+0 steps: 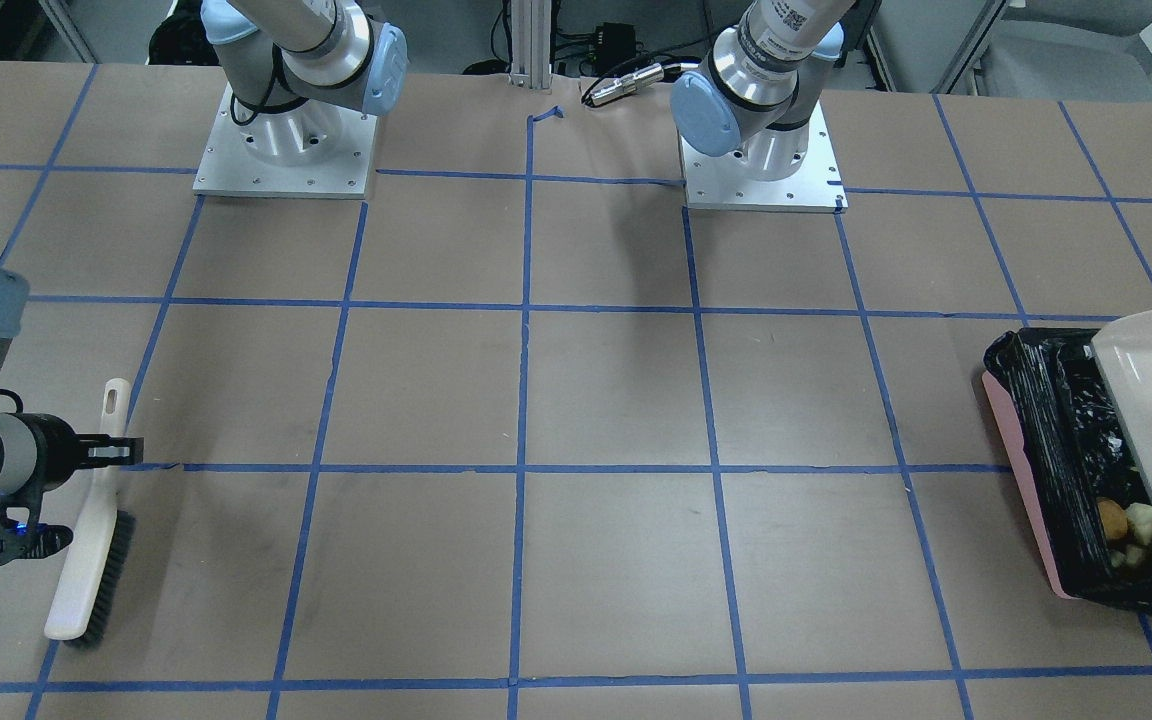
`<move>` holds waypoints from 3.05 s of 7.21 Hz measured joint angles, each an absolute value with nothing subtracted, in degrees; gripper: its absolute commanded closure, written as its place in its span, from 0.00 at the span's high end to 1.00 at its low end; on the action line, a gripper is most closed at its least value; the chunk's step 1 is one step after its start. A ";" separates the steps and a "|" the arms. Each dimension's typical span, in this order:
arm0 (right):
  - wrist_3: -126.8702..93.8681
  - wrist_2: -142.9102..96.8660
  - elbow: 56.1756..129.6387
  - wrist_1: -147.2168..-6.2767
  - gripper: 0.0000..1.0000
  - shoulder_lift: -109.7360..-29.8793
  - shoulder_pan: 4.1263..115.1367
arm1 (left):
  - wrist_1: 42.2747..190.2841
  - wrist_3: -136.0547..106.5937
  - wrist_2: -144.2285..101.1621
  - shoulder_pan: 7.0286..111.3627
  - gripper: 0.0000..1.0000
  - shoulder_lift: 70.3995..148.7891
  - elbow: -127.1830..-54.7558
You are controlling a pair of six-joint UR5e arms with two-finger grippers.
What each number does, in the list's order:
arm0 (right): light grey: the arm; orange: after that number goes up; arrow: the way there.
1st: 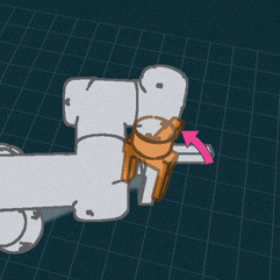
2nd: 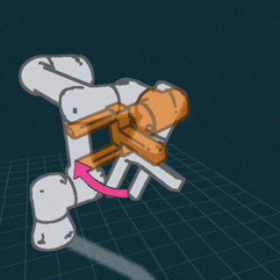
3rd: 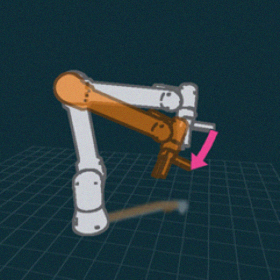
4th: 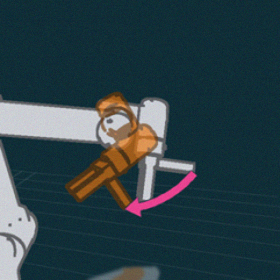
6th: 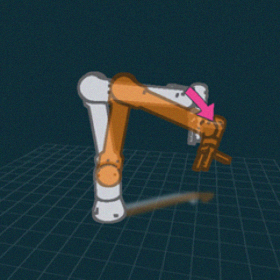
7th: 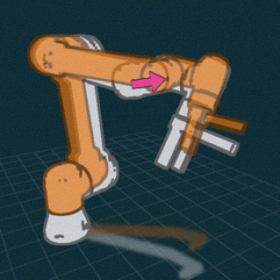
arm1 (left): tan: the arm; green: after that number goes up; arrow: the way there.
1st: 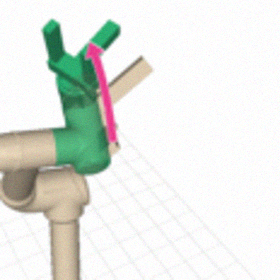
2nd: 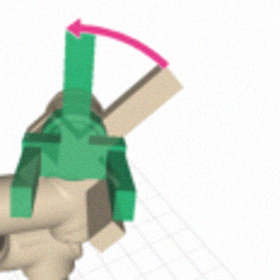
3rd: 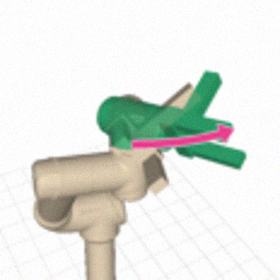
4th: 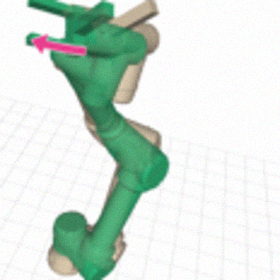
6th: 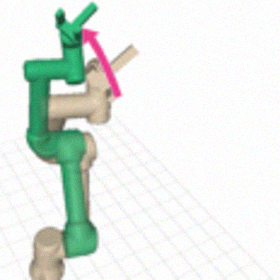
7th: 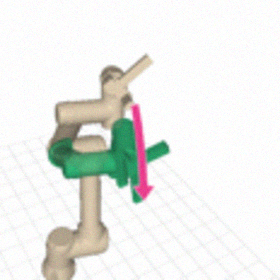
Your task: Sweep and dump trash into bin
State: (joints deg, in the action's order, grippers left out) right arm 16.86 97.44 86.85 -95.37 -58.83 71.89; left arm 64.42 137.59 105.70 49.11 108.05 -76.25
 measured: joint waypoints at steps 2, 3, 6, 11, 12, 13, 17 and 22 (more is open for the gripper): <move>16.95 97.54 86.45 -95.00 1.00 -60.98 71.90 | 74.28 131.35 101.04 51.97 0.00 108.02 -76.32; 16.98 97.54 86.34 -94.63 1.00 -64.18 71.90 | 77.87 127.62 99.57 54.74 0.00 108.39 -76.67; 15.89 93.48 85.92 -94.72 1.00 -76.09 73.91 | 80.97 112.48 94.86 66.52 0.00 110.55 -79.19; 12.07 91.09 85.20 -96.81 1.00 -81.40 86.35 | 65.67 104.23 91.22 76.94 0.00 119.68 -80.14; 7.73 90.98 85.23 -97.35 1.00 -81.46 88.98 | 64.74 103.95 90.85 77.95 0.00 120.50 -80.58; 4.63 90.76 85.15 -97.90 1.00 -81.59 90.68 | 64.32 102.68 90.75 78.39 0.00 121.01 -82.24; 2.60 90.62 85.07 -98.45 1.00 -83.21 91.53 | 59.83 99.40 90.66 78.66 0.77 120.68 -87.26; 2.84 90.60 86.90 -98.00 1.00 -86.98 91.29 | 70.47 90.98 90.50 81.81 0.79 113.68 -87.06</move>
